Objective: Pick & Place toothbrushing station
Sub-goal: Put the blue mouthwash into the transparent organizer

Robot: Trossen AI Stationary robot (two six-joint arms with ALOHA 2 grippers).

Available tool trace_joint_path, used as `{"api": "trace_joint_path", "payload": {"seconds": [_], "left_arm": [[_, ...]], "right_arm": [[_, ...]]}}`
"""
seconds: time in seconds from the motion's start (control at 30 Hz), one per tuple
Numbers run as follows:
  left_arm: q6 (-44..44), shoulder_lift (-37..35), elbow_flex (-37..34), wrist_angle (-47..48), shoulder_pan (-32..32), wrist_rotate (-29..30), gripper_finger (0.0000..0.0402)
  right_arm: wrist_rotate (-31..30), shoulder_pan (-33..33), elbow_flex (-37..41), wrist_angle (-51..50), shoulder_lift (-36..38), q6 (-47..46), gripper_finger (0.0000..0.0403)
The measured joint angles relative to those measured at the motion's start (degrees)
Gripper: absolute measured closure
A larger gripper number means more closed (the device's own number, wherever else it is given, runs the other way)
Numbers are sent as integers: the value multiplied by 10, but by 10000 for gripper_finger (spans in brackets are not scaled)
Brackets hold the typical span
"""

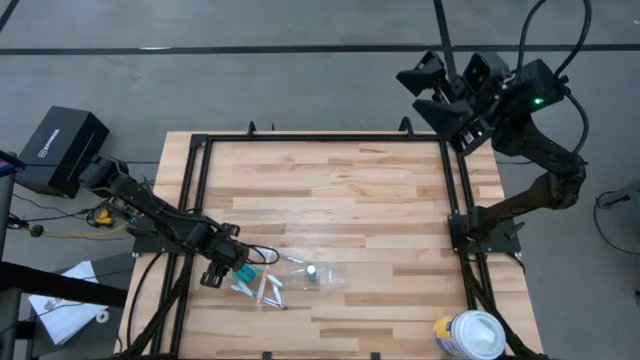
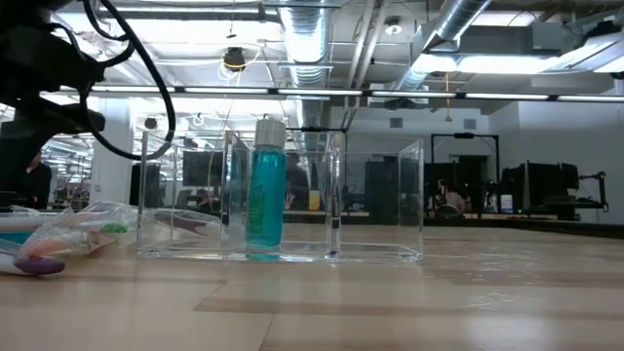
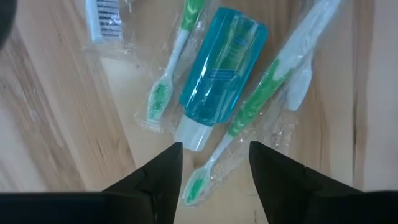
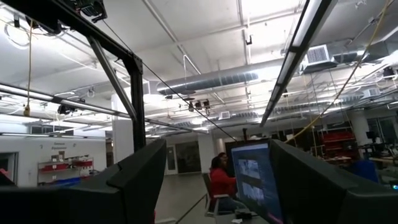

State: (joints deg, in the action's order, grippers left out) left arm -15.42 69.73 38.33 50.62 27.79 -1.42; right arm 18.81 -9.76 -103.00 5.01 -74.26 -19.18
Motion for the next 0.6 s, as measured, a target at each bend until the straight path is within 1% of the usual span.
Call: {"api": "trace_joint_path", "payload": {"seconds": [0.3, 0.43, 0.6], "left_arm": [[-2, 7, -19, -13, -1, 1, 226], [-3, 30, -19, -18, -1, 4, 227], [-2, 72, -19, -44, -1, 4, 227]], "right_arm": [[1, 0, 0, -3, 0, 12, 129], [2, 0, 0, -3, 0, 12, 129], [4, 0, 0, -5, 0, 12, 129]]}}
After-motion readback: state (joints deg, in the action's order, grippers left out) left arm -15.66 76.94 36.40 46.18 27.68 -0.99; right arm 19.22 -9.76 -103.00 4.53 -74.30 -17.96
